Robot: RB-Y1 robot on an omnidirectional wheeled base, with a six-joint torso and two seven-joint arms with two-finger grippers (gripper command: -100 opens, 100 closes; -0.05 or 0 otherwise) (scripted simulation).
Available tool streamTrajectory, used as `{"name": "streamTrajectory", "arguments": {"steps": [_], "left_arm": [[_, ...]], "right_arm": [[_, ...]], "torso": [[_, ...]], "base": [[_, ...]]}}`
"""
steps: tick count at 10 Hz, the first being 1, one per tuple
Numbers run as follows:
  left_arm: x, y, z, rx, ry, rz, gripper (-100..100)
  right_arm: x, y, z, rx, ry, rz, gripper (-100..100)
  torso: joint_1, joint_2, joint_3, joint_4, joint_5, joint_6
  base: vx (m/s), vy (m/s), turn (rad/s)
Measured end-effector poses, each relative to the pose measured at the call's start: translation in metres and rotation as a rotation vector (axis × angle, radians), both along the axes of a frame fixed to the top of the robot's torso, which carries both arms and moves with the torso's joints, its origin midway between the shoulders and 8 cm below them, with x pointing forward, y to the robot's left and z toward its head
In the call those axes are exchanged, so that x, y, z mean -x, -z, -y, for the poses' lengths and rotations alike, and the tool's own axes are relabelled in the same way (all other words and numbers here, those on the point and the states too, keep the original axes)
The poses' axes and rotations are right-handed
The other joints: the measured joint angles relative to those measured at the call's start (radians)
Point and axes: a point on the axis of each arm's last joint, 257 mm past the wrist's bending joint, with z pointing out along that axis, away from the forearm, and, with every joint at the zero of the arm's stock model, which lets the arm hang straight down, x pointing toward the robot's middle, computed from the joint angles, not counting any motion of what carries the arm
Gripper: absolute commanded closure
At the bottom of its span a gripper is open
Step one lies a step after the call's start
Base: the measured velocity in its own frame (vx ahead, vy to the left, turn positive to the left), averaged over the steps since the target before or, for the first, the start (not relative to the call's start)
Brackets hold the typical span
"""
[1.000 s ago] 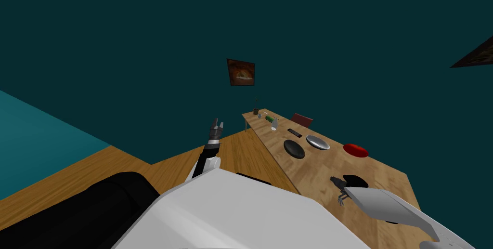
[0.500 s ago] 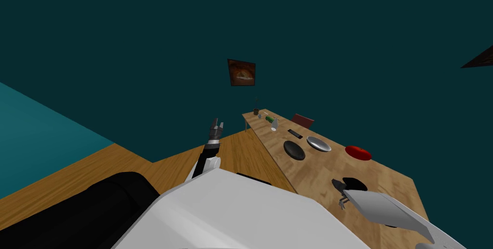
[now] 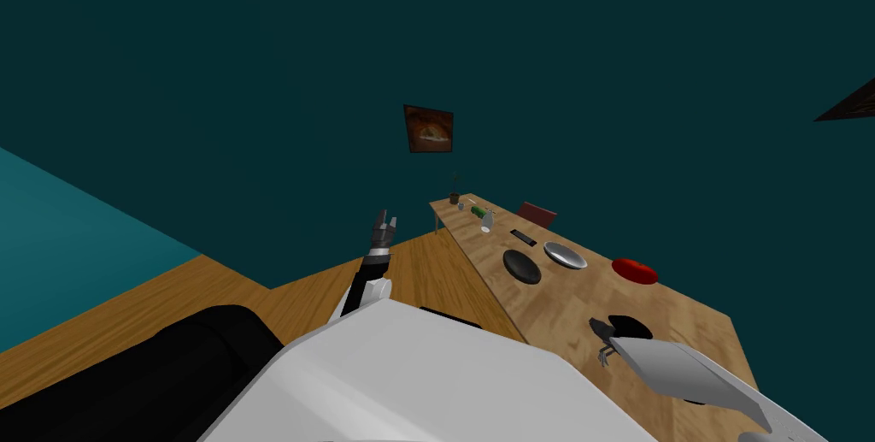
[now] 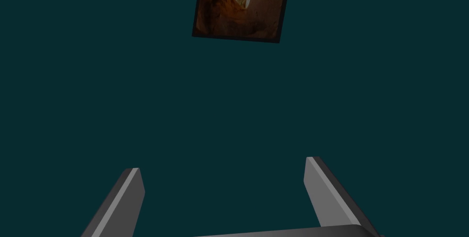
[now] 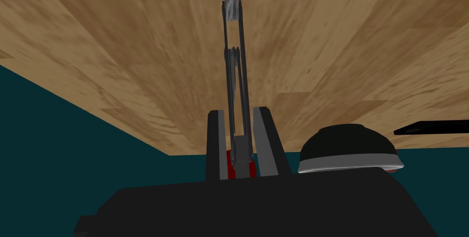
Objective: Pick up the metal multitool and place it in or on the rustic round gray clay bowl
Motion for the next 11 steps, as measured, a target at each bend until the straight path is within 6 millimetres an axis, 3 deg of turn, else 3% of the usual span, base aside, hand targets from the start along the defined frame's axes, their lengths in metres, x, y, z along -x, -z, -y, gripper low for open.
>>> {"name": "streamTrajectory", "arguments": {"steps": [2, 3, 4, 8, 11], "left_arm": [[0.0, 0.0, 0.0, 0.0, 0.0, 0.0, 0], [0.0, 0.0, 0.0, 0.0, 0.0, 0.0, 0], [0.0, 0.0, 0.0, 0.0, 0.0, 0.0, 0], [0.0, 0.0, 0.0, 0.0, 0.0, 0.0, 0], [0.0, 0.0, 0.0, 0.0, 0.0, 0.0, 0]], "right_arm": [[-0.006, -0.011, 0.0, -0.001, -0.009, 0.003, 100], [-0.006, -0.012, 0.0, -0.001, -0.009, 0.001, 0], [-0.006, -0.011, -0.001, -0.001, -0.009, 0.001, 100], [0.016, -0.008, -0.009, -0.032, -0.011, -0.03, 100], [0.017, -0.02, -0.012, -0.046, -0.012, -0.043, 100]], "torso": [[0.005, 0.002, 0.001, 0.0, 0.001, 0.0], [0.003, 0.001, 0.001, 0.0, 0.001, 0.0], [0.001, 0.001, 0.0, 0.0, 0.0, 0.0], [0.013, 0.0, 0.0, -0.001, 0.0, 0.002], [0.011, -0.006, -0.004, -0.002, 0.001, 0.0]], "base": [[-0.017, 0.046, -0.038], [-0.002, 0.006, 0.0], [0.007, 0.086, -0.118], [0.014, 0.169, -0.123], [0.094, 0.138, -0.064]]}}
